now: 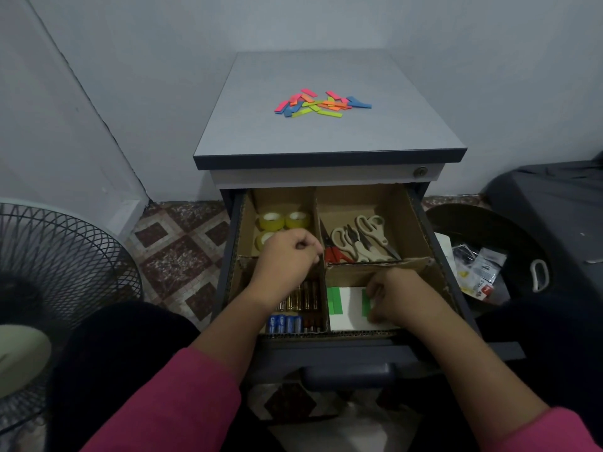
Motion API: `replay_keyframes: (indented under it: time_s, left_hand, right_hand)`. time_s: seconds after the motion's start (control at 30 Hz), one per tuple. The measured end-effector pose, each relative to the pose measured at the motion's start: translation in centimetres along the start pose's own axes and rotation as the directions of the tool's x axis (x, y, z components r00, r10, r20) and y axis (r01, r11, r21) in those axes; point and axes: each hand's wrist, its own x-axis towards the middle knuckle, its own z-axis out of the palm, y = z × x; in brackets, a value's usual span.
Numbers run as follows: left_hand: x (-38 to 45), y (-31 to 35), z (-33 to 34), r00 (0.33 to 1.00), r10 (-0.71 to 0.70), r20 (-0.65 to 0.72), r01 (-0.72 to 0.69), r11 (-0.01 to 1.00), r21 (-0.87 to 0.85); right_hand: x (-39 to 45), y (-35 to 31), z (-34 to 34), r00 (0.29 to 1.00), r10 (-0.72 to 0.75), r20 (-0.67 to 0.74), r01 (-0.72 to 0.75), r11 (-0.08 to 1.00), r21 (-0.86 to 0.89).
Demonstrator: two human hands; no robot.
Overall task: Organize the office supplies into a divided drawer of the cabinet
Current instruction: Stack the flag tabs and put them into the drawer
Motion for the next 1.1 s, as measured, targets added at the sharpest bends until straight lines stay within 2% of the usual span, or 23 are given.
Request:
replay_keyframes:
  time_s: [0.13,0.23,0.33,0.53,0.7,1.1]
  left_hand:
    - [0.0,0.0,0.0,1.000,0.001,-0.001,-0.001,1.000,0.005]
    - [-0.1,0.0,0.0,1.000,-0.002,0.002,0.002,1.000,0.002]
    - [0.0,0.0,0.0,1.000,-0.001,0.005,0.001,1.000,0.002]
    - [0.1,-0.2,0.0,1.000,0.003,0.007,-0.003,1.000,-0.002]
    - [0.3,-0.4,0.1,1.000,-0.005,-0.002,0.005,1.000,-0.011]
    - [0.3,-0.4,0.1,1.000,-0.003,0.000,0.003,1.000,-0.017]
  right_hand:
    - [0.8,-1.1,-0.1,0.996,-0.051,0.079,0.057,0.995,-0.082]
    - [1.0,-0.9,0.9,0.987,-0.149,-0.058,0.143,0.986,-0.088]
    - [0.8,-0.5,1.5,0.972,-0.174,-0.160,0.170,0.985,-0.040]
    - [1.0,-0.8,1.3,0.976,-0.193,-0.104,0.183,0.978,-0.097]
    - [0.9,-0.8,1.7,0.953,-0.244,-0.179,0.232,0.969,-0.085]
    - [1.0,-1.0,1.7,0.957,-0.238,-0.162,0.224,0.969,-0.102]
